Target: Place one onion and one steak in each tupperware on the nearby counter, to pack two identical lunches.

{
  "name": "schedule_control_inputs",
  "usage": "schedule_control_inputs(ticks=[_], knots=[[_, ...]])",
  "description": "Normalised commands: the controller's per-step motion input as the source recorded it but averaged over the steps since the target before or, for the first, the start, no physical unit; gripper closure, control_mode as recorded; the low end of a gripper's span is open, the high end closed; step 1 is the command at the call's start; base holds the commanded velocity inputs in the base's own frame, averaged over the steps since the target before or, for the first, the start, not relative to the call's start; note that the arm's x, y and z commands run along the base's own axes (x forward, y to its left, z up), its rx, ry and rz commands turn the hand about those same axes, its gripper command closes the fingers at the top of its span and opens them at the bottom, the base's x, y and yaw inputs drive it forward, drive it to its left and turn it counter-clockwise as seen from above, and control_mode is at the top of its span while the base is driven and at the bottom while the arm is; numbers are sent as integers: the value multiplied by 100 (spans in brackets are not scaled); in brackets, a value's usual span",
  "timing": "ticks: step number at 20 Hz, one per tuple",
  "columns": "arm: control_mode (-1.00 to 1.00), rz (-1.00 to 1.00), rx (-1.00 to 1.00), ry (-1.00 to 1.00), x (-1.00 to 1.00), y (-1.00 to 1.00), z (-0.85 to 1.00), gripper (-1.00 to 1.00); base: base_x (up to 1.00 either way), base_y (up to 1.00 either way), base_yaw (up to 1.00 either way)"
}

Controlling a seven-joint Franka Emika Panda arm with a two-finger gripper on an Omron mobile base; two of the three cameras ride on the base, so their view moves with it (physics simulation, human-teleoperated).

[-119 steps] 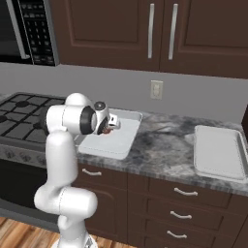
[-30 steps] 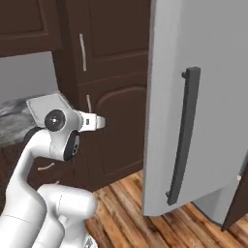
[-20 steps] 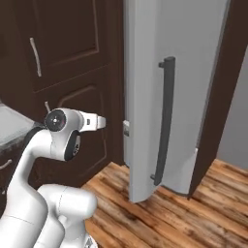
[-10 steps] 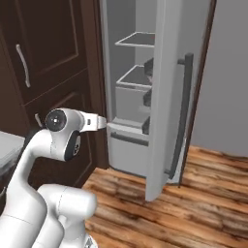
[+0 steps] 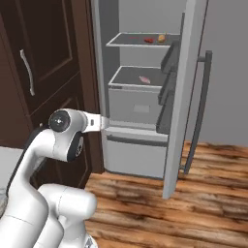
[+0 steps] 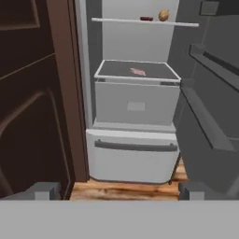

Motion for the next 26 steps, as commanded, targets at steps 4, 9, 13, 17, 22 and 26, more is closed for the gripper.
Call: schedule_control_inputs(ticks=[4, 9, 13, 17, 22, 26], knots=[[100, 0, 0, 0, 0, 0, 0, -100, 34, 20, -10], [100, 0, 0, 0, 0, 0, 0, -100, 49, -2, -1], [100, 0, 0, 0, 0, 0, 0, -100, 67, 0, 0], [100, 0, 0, 0, 0, 0, 0, -100, 85, -4, 0], [100, 0, 0, 0, 0, 0, 0, -100, 83, -8, 0], [100, 0, 0, 0, 0, 0, 0, -100, 66, -20, -3]])
